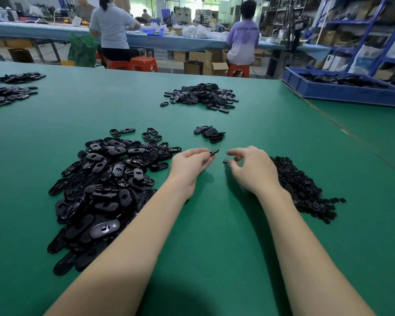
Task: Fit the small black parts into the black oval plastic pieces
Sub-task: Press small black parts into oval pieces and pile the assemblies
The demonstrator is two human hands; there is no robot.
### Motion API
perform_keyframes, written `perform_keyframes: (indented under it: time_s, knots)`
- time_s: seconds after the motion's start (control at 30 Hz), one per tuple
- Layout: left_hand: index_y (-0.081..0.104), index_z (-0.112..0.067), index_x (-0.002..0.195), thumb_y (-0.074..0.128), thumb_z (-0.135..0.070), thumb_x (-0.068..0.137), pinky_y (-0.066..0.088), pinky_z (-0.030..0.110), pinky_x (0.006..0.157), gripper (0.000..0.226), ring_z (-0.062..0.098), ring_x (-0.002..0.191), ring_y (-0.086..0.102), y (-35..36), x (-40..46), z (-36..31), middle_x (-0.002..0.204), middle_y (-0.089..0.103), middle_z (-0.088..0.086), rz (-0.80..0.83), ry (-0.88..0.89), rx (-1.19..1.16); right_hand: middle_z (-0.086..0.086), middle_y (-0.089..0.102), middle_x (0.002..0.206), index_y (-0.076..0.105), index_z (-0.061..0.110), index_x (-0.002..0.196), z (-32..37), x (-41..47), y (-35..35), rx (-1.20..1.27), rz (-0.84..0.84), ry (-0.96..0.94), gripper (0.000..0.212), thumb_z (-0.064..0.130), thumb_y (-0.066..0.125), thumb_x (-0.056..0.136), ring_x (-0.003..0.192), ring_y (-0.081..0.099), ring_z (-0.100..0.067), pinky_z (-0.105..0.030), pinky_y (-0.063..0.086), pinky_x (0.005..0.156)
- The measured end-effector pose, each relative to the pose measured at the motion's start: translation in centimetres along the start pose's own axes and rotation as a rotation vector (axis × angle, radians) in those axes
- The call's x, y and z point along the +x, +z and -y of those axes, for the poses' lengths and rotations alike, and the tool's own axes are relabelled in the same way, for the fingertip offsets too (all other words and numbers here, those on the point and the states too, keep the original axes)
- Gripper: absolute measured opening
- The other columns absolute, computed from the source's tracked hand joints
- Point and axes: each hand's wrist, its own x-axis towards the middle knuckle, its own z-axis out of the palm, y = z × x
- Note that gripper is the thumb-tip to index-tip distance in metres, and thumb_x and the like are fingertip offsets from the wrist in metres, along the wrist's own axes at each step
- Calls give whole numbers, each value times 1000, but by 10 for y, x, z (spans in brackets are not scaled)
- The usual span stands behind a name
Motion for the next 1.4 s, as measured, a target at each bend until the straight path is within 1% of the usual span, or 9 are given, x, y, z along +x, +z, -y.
perform_keyframes:
  time_s: [0.07,0.23,0.43,0.6,0.87,1.1,1.17,1.27,1.4]
  knots:
    - [62,1,91,55,18,90,58,23,86,18,20,81,73,-1,0,-1,101,68,20,1,-2,-37,1,63,121,67,37,130,3,-1,7,-57,23,-26,33,36,54,100,119,54,-26,-35,49,92]
    - [65,-5,105,52,21,89,57,26,91,32,22,90,73,-2,-4,-4,122,59,22,29,-16,-56,-1,67,115,75,37,116,4,-3,11,-99,-38,-21,27,32,55,99,114,56,-28,-34,48,83]
    - [65,-2,100,59,10,93,59,33,90,15,24,89,73,-5,-4,-6,99,68,15,35,-20,-114,10,73,104,72,34,112,3,-3,9,-17,-72,23,21,33,60,95,109,61,-22,-33,49,82]
    - [55,-8,99,57,4,97,60,36,88,12,30,99,74,-6,-2,-6,97,69,15,18,-29,-126,11,71,103,74,35,114,6,-3,12,3,-74,6,23,40,61,95,109,60,-22,-32,49,82]
    - [67,-9,101,56,3,97,61,32,78,17,26,94,70,-5,-3,-9,98,69,12,42,-15,-123,16,73,95,75,35,93,11,-4,14,37,-81,45,10,35,65,91,97,63,-15,-27,43,69]
    - [50,-8,95,61,5,94,62,31,76,18,18,75,72,-5,2,-5,88,70,14,5,-3,-179,16,71,71,73,31,78,16,0,11,643,-71,178,9,28,76,86,65,61,7,-16,41,61]
    - [52,-6,101,62,7,93,62,29,77,18,16,71,73,-5,3,-4,81,73,12,5,11,-170,14,74,73,76,29,79,18,0,11,819,-33,219,7,25,79,84,67,63,5,-15,44,62]
    - [61,-6,113,64,8,91,61,26,76,26,20,83,72,-6,2,-3,88,74,12,28,40,-136,13,74,71,78,25,85,22,-2,9,978,25,232,8,19,81,83,64,61,7,-7,42,56]
    - [67,-6,106,66,5,91,60,24,77,19,22,88,72,-5,0,-4,83,76,8,56,30,-138,6,77,81,79,27,90,22,-3,5,1044,75,233,11,16,77,87,63,60,11,-5,41,56]
